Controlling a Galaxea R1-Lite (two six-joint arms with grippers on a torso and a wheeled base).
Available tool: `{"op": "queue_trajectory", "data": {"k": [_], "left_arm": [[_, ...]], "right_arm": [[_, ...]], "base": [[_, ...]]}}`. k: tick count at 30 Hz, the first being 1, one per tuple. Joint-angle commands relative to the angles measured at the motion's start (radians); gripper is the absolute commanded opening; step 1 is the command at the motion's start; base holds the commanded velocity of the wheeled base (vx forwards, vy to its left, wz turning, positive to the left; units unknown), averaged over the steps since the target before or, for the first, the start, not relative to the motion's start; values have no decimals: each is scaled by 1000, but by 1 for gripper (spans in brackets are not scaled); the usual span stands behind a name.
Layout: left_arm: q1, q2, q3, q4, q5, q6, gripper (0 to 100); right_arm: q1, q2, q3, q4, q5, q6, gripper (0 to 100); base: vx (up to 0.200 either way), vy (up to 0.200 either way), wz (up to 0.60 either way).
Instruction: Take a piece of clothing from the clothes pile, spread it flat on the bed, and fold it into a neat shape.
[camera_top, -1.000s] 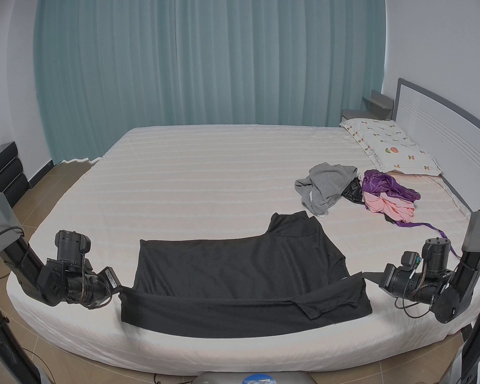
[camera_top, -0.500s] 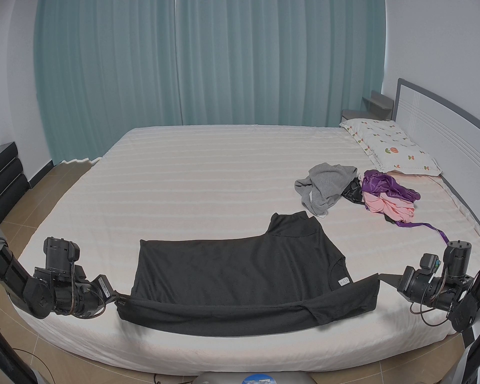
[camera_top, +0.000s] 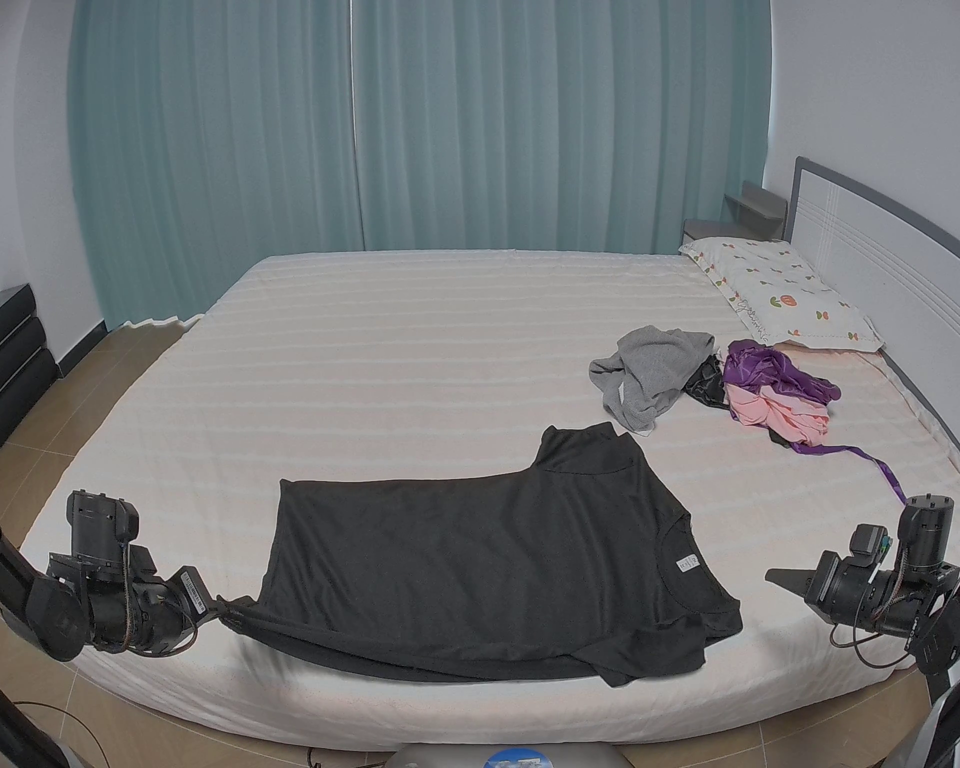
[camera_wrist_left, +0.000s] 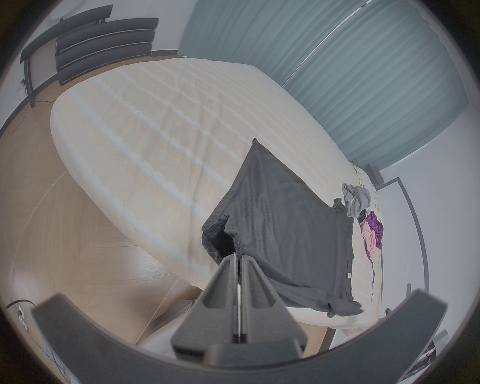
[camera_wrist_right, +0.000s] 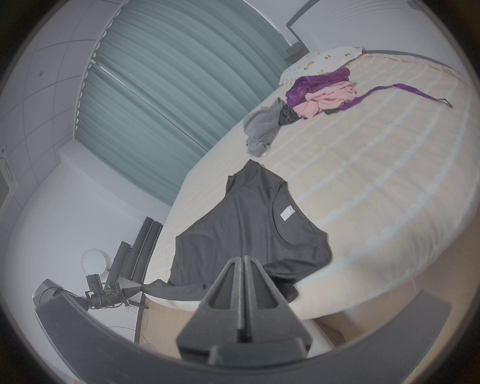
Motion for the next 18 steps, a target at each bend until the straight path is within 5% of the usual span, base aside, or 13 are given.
{"op": "queue_trajectory", "data": {"k": [1,12,13,18], "left_arm": [[1,-11,20,0,1,0,0],[-10,-2,8,-2,-6,-2,0],[-11,-2,6,-2,-7,-2,0],[-10,2,3,-4,-6,0,0]], "right_arm": [[0,-46,18,43,-1,-6,0],[37,78,-39,77,-1,-67,0],[54,126,-56,77,-2,-78,100],[92,296,-129,63,-8,-86,100]], "base": [[0,0,0],[0,0,0],[0,0,0],[0,0,0]]}}
